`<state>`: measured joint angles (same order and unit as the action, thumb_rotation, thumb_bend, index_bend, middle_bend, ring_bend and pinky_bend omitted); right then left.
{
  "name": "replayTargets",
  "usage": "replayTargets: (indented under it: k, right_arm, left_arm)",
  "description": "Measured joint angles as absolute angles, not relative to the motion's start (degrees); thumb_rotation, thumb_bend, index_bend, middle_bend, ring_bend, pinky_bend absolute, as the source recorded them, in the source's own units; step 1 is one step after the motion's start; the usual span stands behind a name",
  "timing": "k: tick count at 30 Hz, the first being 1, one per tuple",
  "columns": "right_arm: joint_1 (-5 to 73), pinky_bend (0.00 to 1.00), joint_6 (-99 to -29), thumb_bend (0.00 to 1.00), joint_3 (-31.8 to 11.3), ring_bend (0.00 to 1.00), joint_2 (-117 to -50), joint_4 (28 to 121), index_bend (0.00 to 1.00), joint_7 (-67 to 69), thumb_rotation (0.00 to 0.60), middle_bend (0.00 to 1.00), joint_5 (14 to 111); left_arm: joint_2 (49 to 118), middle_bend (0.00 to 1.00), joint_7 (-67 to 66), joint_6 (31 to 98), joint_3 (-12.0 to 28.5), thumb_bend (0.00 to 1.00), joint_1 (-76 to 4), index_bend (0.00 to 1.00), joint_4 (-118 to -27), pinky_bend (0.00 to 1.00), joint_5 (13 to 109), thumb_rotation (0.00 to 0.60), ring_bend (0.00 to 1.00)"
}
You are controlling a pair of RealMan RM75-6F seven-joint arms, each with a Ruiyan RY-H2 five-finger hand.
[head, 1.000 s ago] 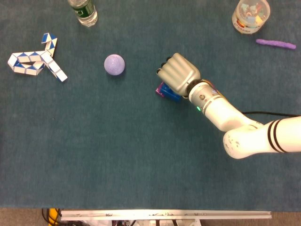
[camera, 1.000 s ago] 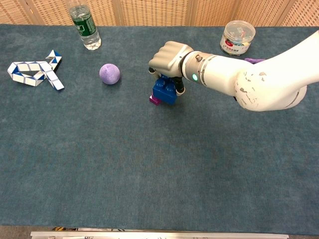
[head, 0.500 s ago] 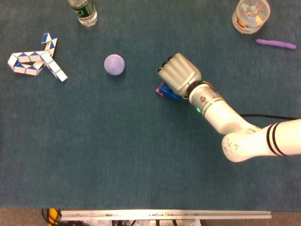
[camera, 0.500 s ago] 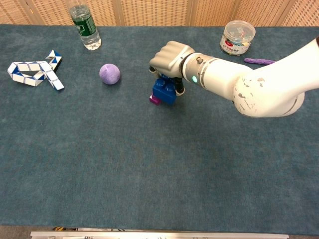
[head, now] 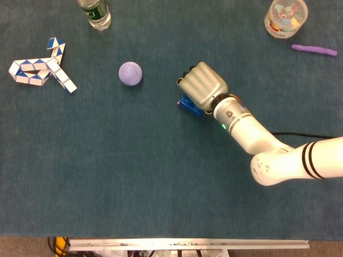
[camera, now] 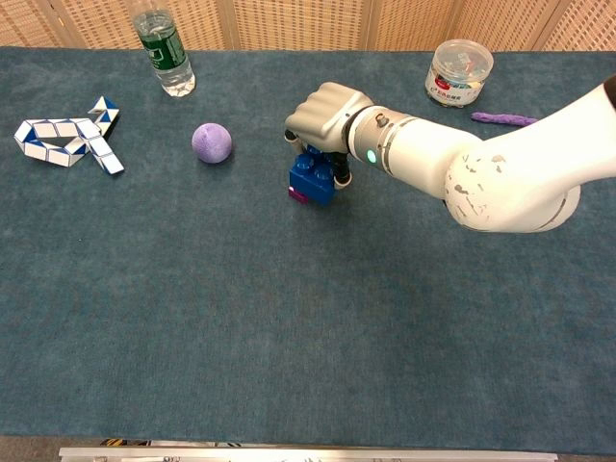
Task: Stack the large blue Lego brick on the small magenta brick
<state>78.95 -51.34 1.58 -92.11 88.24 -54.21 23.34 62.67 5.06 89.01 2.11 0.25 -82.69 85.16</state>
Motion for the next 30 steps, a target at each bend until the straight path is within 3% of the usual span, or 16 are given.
replayTargets:
  k: [30]
  right_arm:
    - [78.45, 0.47, -50.13, 0.13, 1.53, 0.33, -93.07, 86.4, 0.42, -55.77, 0.6, 0.43, 23.28]
  left_arm:
    - [63.0, 0.2, 5.52, 88.77, 2.21, 0.21, 0.19, 0.23, -81.96, 0.15, 85.05, 0.6, 0.19]
